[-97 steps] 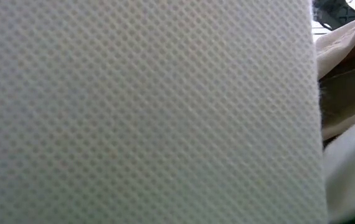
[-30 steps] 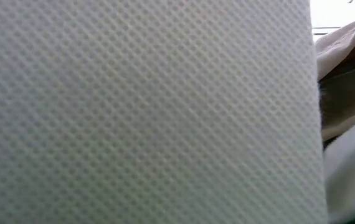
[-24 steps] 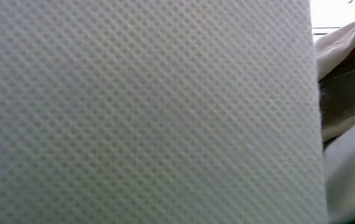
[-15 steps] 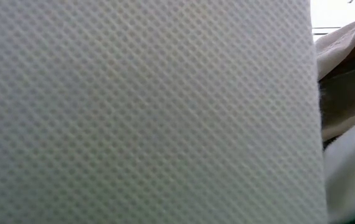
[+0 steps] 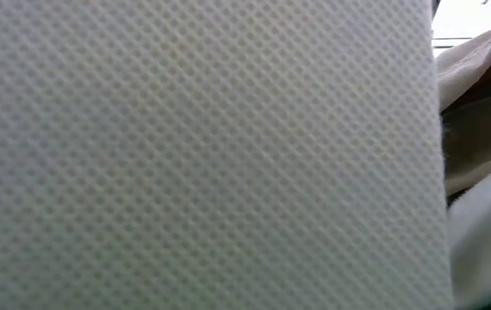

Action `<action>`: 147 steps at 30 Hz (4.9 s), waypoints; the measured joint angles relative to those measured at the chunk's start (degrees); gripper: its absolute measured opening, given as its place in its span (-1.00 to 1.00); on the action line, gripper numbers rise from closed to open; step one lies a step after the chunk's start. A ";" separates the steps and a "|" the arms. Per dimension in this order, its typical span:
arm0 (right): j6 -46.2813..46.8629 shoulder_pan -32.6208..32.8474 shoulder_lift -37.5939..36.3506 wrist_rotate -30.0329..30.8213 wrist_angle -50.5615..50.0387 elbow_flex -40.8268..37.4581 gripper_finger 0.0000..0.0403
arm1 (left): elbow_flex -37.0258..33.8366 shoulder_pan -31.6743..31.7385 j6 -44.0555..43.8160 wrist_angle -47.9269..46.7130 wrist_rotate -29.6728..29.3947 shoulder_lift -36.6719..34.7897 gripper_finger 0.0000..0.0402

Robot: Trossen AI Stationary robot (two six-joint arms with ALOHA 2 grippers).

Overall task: Sort clothes
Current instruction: Put the white polo shirt into the brown laundry organizer

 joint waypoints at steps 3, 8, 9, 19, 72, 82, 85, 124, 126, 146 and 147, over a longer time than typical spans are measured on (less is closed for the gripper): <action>-2.25 -1.76 -2.68 -1.60 1.56 -1.70 0.42 | 0.00 0.00 -2.11 0.07 1.19 0.02 -1.00; -6.62 -4.99 -5.89 -7.90 9.58 -7.77 0.39 | 0.00 0.00 -3.02 1.53 2.79 0.02 -1.00; -7.27 -5.28 -6.21 -8.51 10.93 -9.27 0.38 | 0.00 0.00 -3.02 1.68 3.88 0.02 -1.00; -10.92 -7.46 -5.25 -7.82 22.09 -19.12 0.40 | 0.00 -0.02 -3.00 1.68 9.31 0.02 -1.00; -6.33 -18.93 -8.17 -20.96 34.92 12.91 -0.96 | 0.00 0.00 -3.81 4.73 -1.58 0.96 -1.00; -8.50 -18.93 -3.39 -32.93 53.43 29.02 -0.96 | 0.00 0.00 -4.07 4.68 -2.35 1.34 -1.00; -4.36 -18.93 0.21 -37.41 60.24 33.72 -0.96 | 0.00 0.00 -4.07 4.67 -2.32 1.70 -1.00; 10.48 19.12 41.21 -23.54 109.52 64.97 -0.96 | 0.02 0.07 2.18 -4.84 -1.45 -8.68 -1.00; 9.81 20.42 42.07 -23.14 107.39 64.97 -0.96 | 0.02 0.05 2.20 -4.96 -1.43 -9.17 -1.00; 8.29 25.33 46.32 -22.28 46.44 64.95 -0.96 | 0.02 0.04 0.00 -5.27 -1.38 -13.99 -1.00; 9.14 25.33 46.47 -22.29 43.24 64.82 -0.96 | 0.02 0.04 0.00 -5.32 -1.38 -13.99 -1.00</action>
